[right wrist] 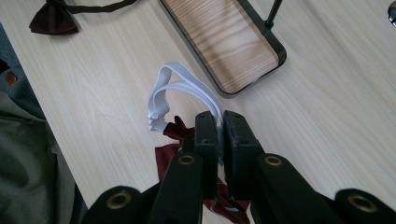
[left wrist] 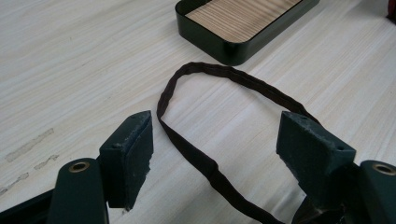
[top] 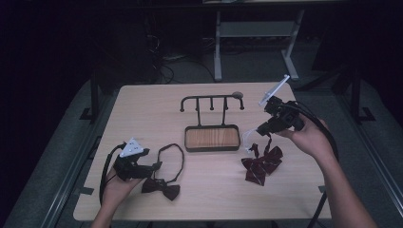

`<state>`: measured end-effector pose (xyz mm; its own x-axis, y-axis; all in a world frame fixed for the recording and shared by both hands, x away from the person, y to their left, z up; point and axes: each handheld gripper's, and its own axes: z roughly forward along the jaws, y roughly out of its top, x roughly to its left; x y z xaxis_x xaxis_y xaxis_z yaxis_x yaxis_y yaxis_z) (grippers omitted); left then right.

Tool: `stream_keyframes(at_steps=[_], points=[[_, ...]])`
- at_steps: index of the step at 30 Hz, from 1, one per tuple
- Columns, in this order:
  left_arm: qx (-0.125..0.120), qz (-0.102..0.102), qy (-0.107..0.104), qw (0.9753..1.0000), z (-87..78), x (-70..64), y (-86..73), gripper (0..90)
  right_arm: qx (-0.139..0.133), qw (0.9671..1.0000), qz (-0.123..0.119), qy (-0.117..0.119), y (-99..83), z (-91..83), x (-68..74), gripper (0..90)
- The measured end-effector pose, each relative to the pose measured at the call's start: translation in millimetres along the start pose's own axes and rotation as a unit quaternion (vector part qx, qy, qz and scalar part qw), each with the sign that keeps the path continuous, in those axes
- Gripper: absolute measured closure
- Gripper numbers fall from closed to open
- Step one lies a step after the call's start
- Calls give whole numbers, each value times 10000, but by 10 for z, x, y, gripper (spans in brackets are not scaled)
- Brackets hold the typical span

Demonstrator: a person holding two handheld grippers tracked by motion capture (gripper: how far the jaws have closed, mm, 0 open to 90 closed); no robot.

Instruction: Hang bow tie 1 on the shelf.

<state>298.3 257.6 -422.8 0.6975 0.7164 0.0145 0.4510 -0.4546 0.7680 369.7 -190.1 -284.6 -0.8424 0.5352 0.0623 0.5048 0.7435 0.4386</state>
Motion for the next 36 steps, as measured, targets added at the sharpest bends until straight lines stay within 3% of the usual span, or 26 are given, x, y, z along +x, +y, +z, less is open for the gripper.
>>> stream_keyframes(at_steps=[36], points=[[-15,-20,-17,10000,-10,-1,3,277,37,9998,-116,-168,381,-143,-34,848]])
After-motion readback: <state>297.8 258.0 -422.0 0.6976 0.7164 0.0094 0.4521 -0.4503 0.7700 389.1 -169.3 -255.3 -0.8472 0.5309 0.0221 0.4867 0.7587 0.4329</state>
